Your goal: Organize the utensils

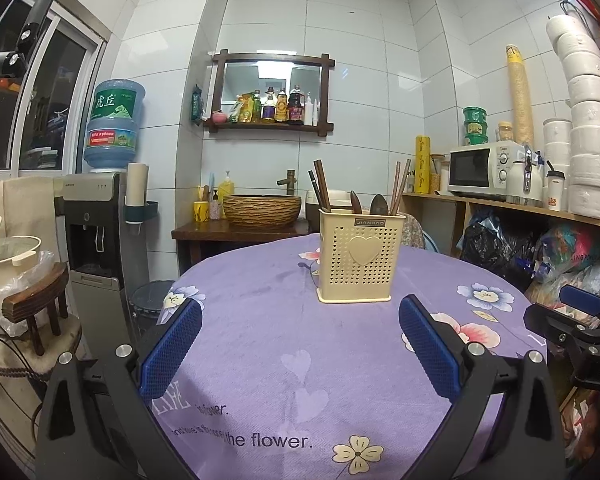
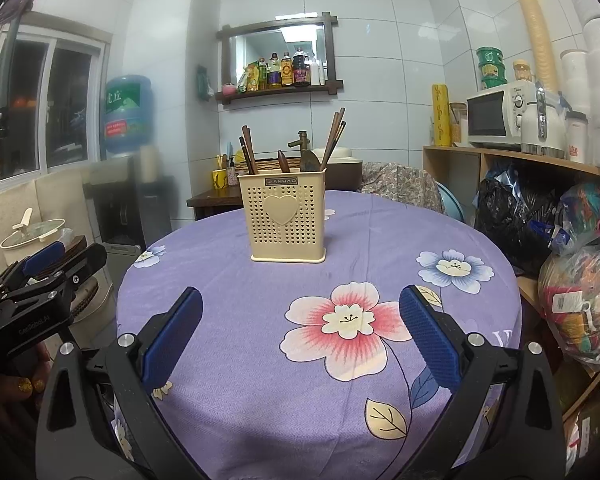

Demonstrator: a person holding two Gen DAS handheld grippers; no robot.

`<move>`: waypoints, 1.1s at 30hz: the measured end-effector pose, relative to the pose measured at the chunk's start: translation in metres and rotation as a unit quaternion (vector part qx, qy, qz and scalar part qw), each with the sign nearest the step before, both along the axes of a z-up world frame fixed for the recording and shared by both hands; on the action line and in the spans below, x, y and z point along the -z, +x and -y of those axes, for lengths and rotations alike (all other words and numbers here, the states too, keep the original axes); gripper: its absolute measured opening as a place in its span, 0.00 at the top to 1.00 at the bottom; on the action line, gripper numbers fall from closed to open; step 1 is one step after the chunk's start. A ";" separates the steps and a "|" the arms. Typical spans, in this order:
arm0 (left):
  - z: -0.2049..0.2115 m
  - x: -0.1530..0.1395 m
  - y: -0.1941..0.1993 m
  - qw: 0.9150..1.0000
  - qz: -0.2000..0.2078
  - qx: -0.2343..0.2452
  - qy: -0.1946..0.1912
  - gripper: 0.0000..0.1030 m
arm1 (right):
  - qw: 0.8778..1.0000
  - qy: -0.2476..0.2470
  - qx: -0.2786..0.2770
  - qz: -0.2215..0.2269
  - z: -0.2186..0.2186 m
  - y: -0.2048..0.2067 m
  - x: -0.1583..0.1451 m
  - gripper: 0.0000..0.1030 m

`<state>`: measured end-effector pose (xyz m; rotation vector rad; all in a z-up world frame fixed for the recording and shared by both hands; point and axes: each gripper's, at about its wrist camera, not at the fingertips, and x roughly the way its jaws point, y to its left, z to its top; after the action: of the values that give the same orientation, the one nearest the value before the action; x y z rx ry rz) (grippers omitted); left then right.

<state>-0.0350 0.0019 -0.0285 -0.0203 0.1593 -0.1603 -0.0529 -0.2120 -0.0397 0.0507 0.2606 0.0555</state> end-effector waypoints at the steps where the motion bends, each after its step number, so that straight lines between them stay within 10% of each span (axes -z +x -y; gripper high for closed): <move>1: 0.000 0.000 0.000 1.000 0.000 0.000 0.000 0.05 | 1.000 0.001 0.000 0.000 0.000 0.000 0.000 0.06; 33: 0.002 -0.001 -0.001 1.000 -0.001 -0.001 -0.003 0.05 | 1.000 0.001 0.000 -0.002 -0.003 0.001 0.004 0.06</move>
<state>-0.0362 0.0001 -0.0280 -0.0268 0.1616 -0.1578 -0.0518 -0.2091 -0.0441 0.0538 0.2650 0.0554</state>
